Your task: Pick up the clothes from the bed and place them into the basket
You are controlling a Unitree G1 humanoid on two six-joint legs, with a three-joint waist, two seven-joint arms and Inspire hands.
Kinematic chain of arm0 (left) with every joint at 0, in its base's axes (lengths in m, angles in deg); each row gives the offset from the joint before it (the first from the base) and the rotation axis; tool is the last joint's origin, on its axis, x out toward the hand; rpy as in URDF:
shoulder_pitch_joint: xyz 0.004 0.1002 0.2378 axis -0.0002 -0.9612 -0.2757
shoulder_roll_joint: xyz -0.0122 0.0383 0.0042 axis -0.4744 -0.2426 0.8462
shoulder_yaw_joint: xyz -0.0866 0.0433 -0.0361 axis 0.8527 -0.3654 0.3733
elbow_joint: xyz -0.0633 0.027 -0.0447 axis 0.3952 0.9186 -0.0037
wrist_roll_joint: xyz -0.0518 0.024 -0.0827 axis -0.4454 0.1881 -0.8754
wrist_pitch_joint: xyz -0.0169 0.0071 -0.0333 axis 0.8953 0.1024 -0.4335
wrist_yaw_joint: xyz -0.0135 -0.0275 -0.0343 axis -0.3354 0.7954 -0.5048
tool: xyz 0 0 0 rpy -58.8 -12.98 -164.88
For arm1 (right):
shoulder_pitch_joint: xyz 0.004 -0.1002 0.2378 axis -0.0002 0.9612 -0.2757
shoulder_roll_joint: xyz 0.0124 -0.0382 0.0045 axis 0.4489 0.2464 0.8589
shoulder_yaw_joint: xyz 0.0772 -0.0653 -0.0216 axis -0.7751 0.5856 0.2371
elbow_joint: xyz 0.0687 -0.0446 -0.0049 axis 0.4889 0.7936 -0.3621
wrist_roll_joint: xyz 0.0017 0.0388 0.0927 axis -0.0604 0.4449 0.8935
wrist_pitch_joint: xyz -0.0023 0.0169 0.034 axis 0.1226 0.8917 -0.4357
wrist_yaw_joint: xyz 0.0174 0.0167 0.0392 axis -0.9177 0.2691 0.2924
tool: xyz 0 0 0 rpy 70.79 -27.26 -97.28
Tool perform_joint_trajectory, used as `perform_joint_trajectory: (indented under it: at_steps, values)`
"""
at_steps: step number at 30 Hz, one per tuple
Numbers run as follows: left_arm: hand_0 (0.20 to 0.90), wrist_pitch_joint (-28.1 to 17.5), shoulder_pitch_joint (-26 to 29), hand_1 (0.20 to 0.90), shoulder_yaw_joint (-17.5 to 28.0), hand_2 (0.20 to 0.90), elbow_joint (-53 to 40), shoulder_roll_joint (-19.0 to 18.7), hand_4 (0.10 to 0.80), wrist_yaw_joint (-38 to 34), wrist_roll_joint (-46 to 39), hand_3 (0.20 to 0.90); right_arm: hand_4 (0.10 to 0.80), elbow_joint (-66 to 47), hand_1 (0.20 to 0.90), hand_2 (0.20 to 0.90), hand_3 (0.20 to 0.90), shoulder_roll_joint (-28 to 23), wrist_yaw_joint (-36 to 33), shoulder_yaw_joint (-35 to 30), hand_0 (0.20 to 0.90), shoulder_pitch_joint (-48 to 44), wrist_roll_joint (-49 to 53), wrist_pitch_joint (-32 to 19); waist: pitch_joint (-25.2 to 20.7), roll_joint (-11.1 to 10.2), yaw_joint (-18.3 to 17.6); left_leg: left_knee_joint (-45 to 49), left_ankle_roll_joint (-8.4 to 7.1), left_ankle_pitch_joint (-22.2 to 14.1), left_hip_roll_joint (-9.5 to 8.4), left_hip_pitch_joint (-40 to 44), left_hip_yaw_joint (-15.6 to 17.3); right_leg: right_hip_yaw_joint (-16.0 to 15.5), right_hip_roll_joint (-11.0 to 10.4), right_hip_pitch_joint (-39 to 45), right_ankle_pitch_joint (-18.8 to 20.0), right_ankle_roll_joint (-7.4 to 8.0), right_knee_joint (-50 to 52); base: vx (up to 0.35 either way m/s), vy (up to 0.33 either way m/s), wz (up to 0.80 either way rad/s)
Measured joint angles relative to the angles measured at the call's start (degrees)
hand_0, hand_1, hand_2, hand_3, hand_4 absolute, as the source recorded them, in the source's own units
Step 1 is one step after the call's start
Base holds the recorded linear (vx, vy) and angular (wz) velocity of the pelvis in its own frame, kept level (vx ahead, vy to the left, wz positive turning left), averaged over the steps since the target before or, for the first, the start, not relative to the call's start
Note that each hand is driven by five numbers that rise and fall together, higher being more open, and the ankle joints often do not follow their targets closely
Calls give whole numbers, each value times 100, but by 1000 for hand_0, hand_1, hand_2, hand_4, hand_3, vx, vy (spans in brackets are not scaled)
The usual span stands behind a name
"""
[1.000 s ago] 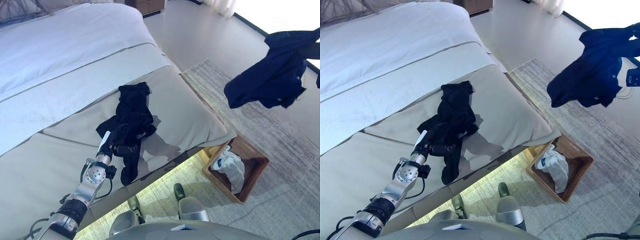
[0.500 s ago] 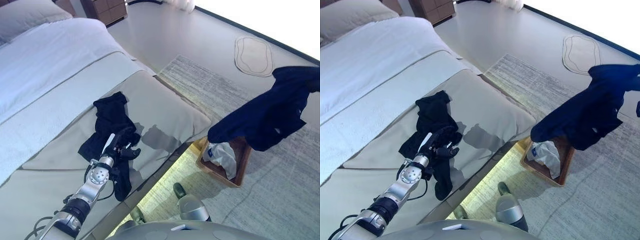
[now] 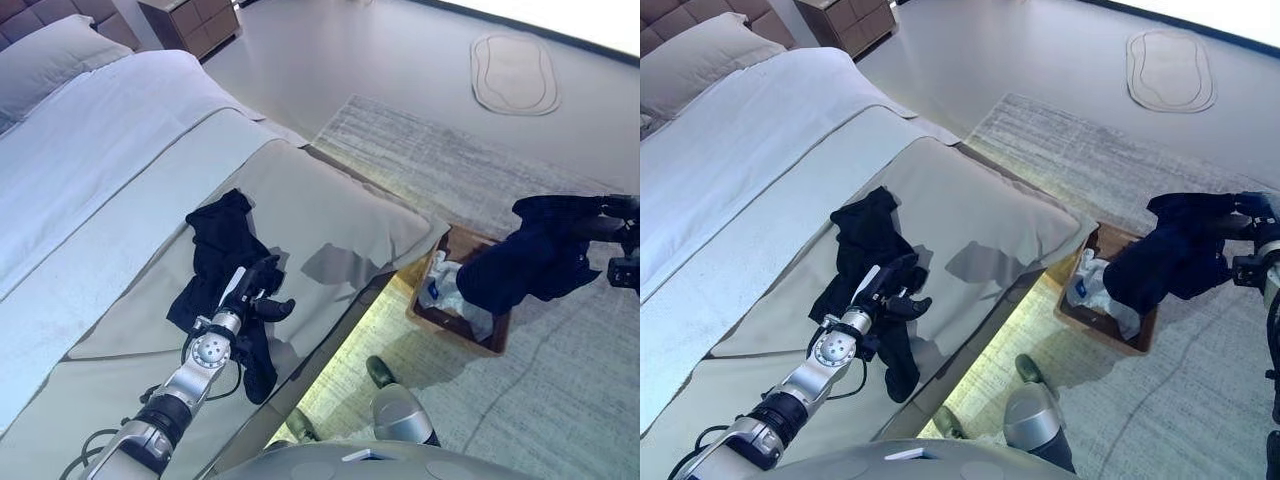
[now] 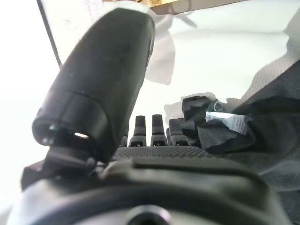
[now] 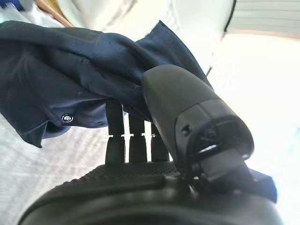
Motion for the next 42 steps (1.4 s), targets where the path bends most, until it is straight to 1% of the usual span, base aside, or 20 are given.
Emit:
perform_joint_trajectory:
  at_steps: [4, 7, 10, 11, 12, 13, 14, 18, 28, 32, 37, 42]
  values:
    - [900, 0, 53, 900, -3, 900, -6, 61, 800, 0, 2, 900, 100, 12, 300, 300, 200, 148, -63, 1, 300, -2, -24, -4, 148, 84, 9, 12, -5, 7, -3, -19, 1, -2, 5, -8, 2, -2, 1, -27, -37, 0]
    - [900, 2, 118, 900, -7, 900, -9, 63, 800, 0, 3, 900, 100, 71, 300, 300, 200, 220, -107, 16, 300, -10, -75, -17, 252, 89, 34, 17, -6, 7, 0, -19, 1, -6, 6, -6, 2, -2, 1, -31, -46, 0]
    - [900, 8, 197, 900, -52, 900, -16, 63, 800, 0, 2, 900, 100, 462, 300, 300, 200, 247, -130, 50, 300, -88, -132, -56, 259, 88, 115, 22, -6, 7, 3, -24, -9, -26, 4, -2, 2, -1, 1, -35, -34, 2]
    - [900, 11, 245, 900, -90, 900, -16, 58, 800, -6, 1, 900, 127, 643, 324, 324, 227, 257, -150, 56, 324, -120, -184, -106, 260, 88, 149, 23, -6, 8, 4, -29, -17, -37, 2, -3, 2, -1, 1, -24, -20, 5]
    - [900, 14, 290, 900, -134, 900, -16, 54, 800, -8, -1, 900, 188, 786, 375, 375, 288, 275, -183, 60, 375, -155, -225, -127, 261, 89, 177, 24, -7, 8, 2, -35, -36, -52, -1, -2, 1, -1, 1, -12, -17, 5]
    - [900, 16, 313, 900, -163, 900, -16, 55, 800, -10, -2, 900, 438, 893, 589, 589, 538, 311, -240, 64, 589, -192, -234, -149, 261, 89, 186, 23, -7, 8, 3, -35, -54, -59, -1, 1, 1, -1, 1, -7, -14, 5]
    - [900, 16, 328, 900, -193, 900, -16, 55, 800, -10, -3, 900, 800, 1020, 900, 900, 900, 361, -270, 69, 900, -275, -266, -154, 261, 89, 188, 23, -7, 8, 2, -36, -59, -68, -3, 3, 1, -1, 1, 0, 0, 0]
    - [900, 22, 347, 900, -209, 900, -17, 59, 800, -10, -5, 900, 800, 1275, 900, 900, 900, 379, -362, 259, 900, -399, -274, -188, 262, 90, 213, 22, -7, 8, -1, -36, -75, -85, -8, 11, 1, -1, 0, 0, 0, 0]
    - [900, 108, 377, 900, -216, 900, -20, 55, 800, -12, -8, 900, 800, 1281, 900, 900, 900, 405, -494, 271, 900, -399, -408, -358, 264, 93, 281, 14, -20, 21, -13, -90, -197, -212, -30, 19, 1, -1, 0, -24, -3, 6]
    - [900, 109, 377, 900, -216, 900, -23, 55, 800, -12, -8, 900, 800, 1280, 900, 900, 900, 405, -466, 310, 900, -398, -692, -360, 272, 81, 310, 24, -19, 22, -16, -78, -203, -217, -30, 41, 2, -2, 1, 0, 0, 0]
    - [900, 119, 382, 900, -215, 900, -26, 55, 800, -30, -8, 900, 800, 1270, 900, 900, 900, 404, -446, 462, 900, -392, -1196, -363, 315, 16, 315, 10, -19, 21, -10, -11, -215, -229, -23, 122, 2, -2, 1, 1, 6, 0]
    - [900, 131, 382, 900, -205, 900, -28, 72, 800, -206, -9, 900, 800, 813, 900, 900, 900, 404, -457, 550, 900, -396, -1870, -396, 340, -24, 335, 2, -18, 21, -13, 65, -252, -254, -25, 223, 3, -3, 2, 15, 39, 3]
